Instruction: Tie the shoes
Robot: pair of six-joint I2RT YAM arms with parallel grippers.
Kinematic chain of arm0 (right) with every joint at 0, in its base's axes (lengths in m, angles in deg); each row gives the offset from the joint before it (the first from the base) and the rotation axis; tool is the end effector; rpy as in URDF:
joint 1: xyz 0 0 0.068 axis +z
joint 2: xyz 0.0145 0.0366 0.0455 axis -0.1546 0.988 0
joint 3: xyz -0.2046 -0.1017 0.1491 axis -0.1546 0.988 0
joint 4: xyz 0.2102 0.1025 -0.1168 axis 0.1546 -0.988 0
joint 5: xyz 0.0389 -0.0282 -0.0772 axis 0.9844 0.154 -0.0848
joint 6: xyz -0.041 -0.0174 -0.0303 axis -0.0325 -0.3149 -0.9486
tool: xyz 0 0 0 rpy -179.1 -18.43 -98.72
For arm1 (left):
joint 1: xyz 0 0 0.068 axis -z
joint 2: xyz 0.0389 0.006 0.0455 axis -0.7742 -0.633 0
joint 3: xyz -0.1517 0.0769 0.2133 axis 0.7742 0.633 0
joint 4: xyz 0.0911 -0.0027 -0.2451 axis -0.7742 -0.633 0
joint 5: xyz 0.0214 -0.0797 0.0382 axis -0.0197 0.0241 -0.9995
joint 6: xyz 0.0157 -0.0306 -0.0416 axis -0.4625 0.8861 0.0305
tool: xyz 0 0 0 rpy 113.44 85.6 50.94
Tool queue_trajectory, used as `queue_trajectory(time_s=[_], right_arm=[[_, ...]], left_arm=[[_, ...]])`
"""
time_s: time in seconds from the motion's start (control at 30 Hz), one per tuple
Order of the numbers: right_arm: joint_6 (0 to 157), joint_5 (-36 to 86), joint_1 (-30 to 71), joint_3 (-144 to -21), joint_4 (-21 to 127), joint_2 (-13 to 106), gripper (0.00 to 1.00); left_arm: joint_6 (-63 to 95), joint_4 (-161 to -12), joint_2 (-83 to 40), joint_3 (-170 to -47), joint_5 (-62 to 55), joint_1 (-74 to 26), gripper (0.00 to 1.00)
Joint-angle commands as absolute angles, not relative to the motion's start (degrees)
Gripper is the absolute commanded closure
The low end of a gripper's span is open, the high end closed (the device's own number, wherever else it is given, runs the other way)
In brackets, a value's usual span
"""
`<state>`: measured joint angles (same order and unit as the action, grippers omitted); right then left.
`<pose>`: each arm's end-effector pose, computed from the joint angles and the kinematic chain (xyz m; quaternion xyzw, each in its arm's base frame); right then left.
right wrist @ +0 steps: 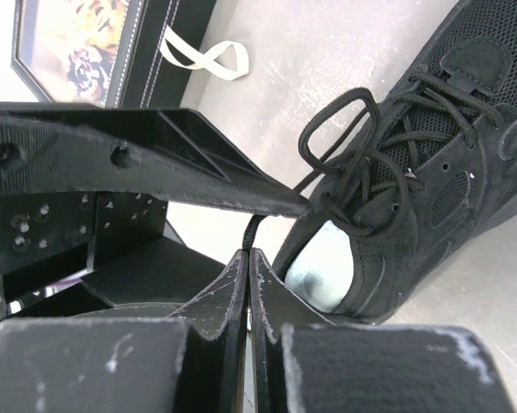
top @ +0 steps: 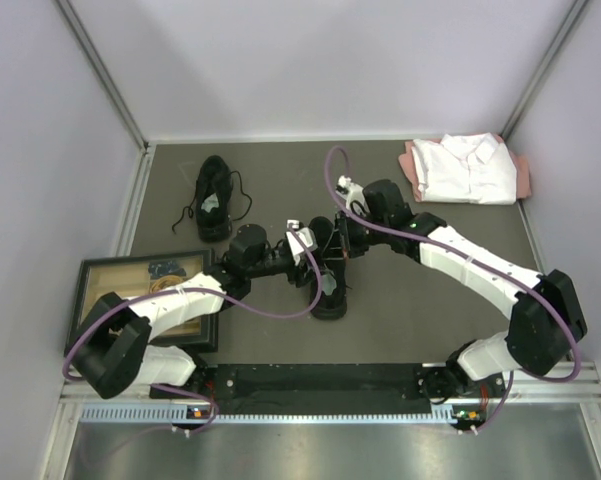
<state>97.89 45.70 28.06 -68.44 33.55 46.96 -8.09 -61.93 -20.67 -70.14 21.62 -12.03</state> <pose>0.2393 0.2009 0.2801 -0.1846 0.8655 0.4011 0.2366 0.2028 -0.1874 0.2286 0.4854 0.6059 -0.3538 0.5216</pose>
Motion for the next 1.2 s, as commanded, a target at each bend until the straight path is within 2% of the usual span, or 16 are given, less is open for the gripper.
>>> queue_trajectory(time_s=[0.0, 0.13, 0.47, 0.63, 0.83, 0.87, 0.97, 1.07, 1.17], right_arm=[[100.42, 45.77, 27.58, -68.84, 36.99, 47.62, 1.00], [101.20, 45.42, 27.05, -68.49, 36.38, 47.27, 1.00], [102.97, 46.39, 25.82, -66.91, 36.73, 46.83, 1.00], [104.55, 46.47, 25.30, -67.00, 37.43, 47.18, 1.00], [103.85, 46.57, 24.42, -67.26, 36.99, 47.18, 0.99], [103.32, 46.91, 23.90, -67.52, 36.82, 47.26, 0.86], [99.46, 47.44, 21.70, -69.98, 34.01, 47.96, 0.68], [96.91, 49.20, 18.54, -71.56, 33.48, 49.19, 0.66], [93.40, 48.77, 17.74, -73.76, 31.29, 51.39, 0.69]], left_arm=[[-5.53, -58.74, -21.60, -71.49, 20.64, -11.88, 0.45], [-6.14, -60.85, -21.25, -71.67, 18.89, -11.97, 0.60], [-7.99, -63.05, -21.25, -72.20, 17.04, -11.97, 0.87], [-8.52, -63.31, -21.25, -72.20, 17.39, -11.97, 0.87], [-10.01, -64.63, -21.25, -72.90, 18.53, -11.97, 0.93], [-10.97, -65.33, -21.25, -73.07, 19.05, -11.97, 0.94], [-12.20, -66.65, -21.68, -73.78, 18.97, -11.97, 0.95], [-12.82, -67.27, -21.95, -74.31, 18.97, -11.97, 0.96], [-13.61, -67.71, -22.48, -74.57, 18.97, -11.97, 0.96]])
